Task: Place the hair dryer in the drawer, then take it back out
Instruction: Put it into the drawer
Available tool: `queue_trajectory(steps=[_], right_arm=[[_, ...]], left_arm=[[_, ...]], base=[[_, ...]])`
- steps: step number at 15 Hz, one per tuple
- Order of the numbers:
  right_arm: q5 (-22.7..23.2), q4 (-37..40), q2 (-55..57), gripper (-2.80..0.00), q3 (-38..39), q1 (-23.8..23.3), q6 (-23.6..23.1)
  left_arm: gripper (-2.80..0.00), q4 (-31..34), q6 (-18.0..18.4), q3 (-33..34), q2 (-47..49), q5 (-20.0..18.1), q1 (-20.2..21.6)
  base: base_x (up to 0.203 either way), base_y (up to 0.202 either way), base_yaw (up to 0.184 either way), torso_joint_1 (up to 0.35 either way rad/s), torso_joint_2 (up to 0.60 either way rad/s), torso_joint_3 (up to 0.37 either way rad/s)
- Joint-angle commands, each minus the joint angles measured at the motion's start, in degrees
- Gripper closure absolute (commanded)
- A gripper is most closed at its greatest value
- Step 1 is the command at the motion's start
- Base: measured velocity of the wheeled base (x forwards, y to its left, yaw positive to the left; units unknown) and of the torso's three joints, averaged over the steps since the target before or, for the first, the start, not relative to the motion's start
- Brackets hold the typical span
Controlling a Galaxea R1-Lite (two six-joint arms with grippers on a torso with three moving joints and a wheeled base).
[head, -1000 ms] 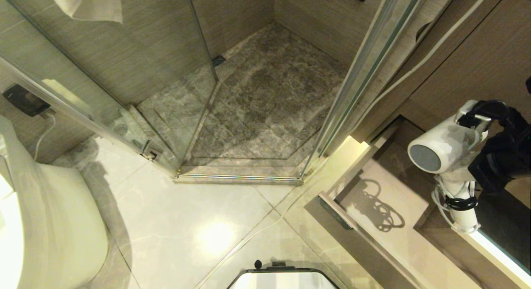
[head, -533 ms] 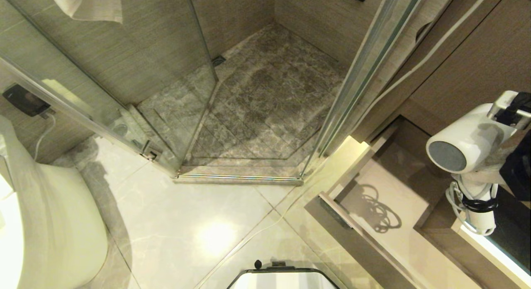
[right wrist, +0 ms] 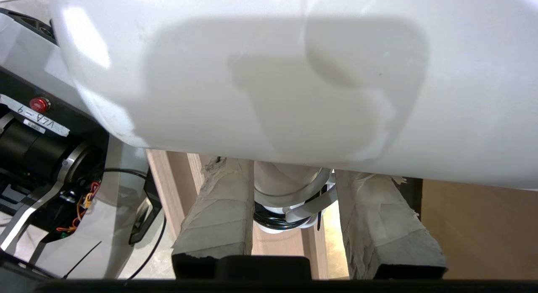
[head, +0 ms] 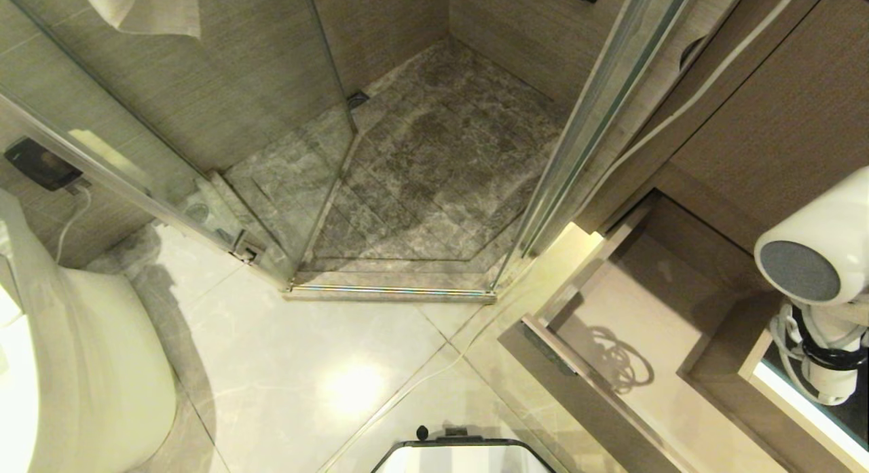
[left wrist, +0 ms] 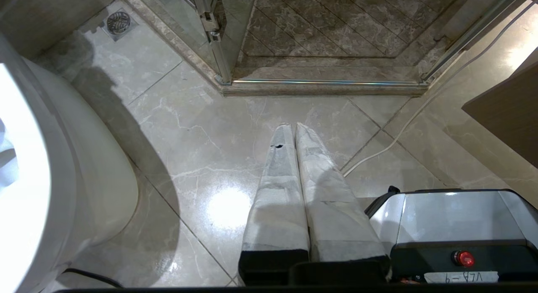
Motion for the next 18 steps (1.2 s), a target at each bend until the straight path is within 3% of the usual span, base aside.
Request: queue_trajectory(steps=[1,7,13,18], right_arm=[[0.2,0.4,-3.7,0.00,0.8,0.0,-0.2],[0.2,-0.2,-7.4,0.00,2.3,0.0,1.4],[0.2,-0.3,-8.6,0.00,2.8,0.1,1.9],[0.2,-0.2,-8.1,0.00,2.5,0.1,1.9]], left_arm=[[0.00,0.0,-0.1,0.0,0.1,0.0,0.0],[0.00,0.0,-0.1,0.0,0.1,0.0,0.0],[0.00,0.0,0.0,0.0,0.1,0.0,0.0],[0.00,0.0,0.0,0.0,0.1,0.0,0.0]], base=[[0.000,0.000,0.000,0.000,0.00,0.000],[0.000,0.000,0.000,0.015,-0.02,-0.004],[0.000,0.000,0.000,0.153,-0.45,-0.166],[0.000,0.000,0.000,0.420,-0.53,-0.218]])
